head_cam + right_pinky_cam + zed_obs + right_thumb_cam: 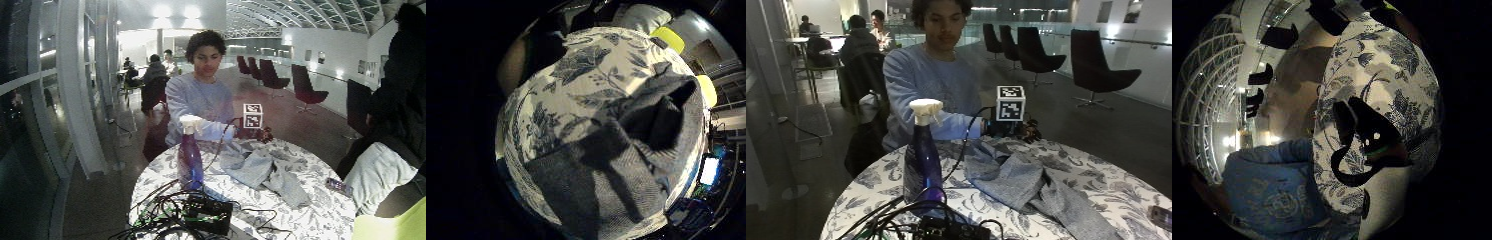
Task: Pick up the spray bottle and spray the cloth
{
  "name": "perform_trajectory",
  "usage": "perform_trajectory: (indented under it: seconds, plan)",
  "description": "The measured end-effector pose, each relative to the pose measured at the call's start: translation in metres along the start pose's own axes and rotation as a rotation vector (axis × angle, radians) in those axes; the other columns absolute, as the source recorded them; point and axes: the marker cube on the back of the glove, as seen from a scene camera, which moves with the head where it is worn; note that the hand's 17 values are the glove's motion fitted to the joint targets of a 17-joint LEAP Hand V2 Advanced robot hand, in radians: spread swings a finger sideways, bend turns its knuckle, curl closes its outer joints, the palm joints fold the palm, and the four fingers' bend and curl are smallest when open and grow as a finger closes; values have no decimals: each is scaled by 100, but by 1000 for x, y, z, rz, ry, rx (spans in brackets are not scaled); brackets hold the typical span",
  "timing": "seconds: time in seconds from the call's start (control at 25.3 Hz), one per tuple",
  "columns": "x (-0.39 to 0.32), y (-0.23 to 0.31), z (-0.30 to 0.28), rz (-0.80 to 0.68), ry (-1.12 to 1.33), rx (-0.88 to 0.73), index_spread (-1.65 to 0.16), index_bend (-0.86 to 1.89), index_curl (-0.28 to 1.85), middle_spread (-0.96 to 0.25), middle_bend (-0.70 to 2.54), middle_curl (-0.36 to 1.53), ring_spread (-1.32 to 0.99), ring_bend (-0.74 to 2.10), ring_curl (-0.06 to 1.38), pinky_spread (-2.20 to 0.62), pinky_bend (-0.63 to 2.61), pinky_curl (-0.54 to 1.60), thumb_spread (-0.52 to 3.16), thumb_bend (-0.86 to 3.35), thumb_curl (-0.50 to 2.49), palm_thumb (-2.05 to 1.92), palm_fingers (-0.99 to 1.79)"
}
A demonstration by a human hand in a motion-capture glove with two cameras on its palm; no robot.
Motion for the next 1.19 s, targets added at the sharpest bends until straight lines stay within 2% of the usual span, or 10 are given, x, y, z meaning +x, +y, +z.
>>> perform_trajectory:
  seconds: [0.16, 0.36, 0.59, 0.83, 0.99, 1.19]
  plan:
    - [4, 35, -11, 14, 33, 11, -40, 12, 25, -3, 26, 31, 2, 30, 26, 23, 28, 28, 115, 19, 26, 54, 54]
    - [10, 126, -26, 79, 50, 52, -40, 12, 24, -3, 26, 32, 2, 30, 26, 23, 28, 29, 117, 15, 26, 55, 53]
    - [17, 237, -32, 255, 37, 138, -40, 13, 25, -3, 26, 33, 3, 29, 27, 23, 28, 31, 117, 12, 26, 56, 52]
    - [71, 325, -55, 461, -4, 245, -40, 13, 25, -3, 25, 34, 3, 29, 27, 23, 28, 32, 117, 8, 27, 57, 53]
    - [89, 350, -65, 540, -175, 366, -40, 13, 25, -3, 24, 34, 3, 30, 28, 23, 29, 32, 116, 6, 27, 58, 54]
    - [115, 358, -77, 508, -616, 609, -40, 10, 24, -3, 23, 35, 3, 31, 29, 22, 32, 34, 116, 4, 28, 60, 54]
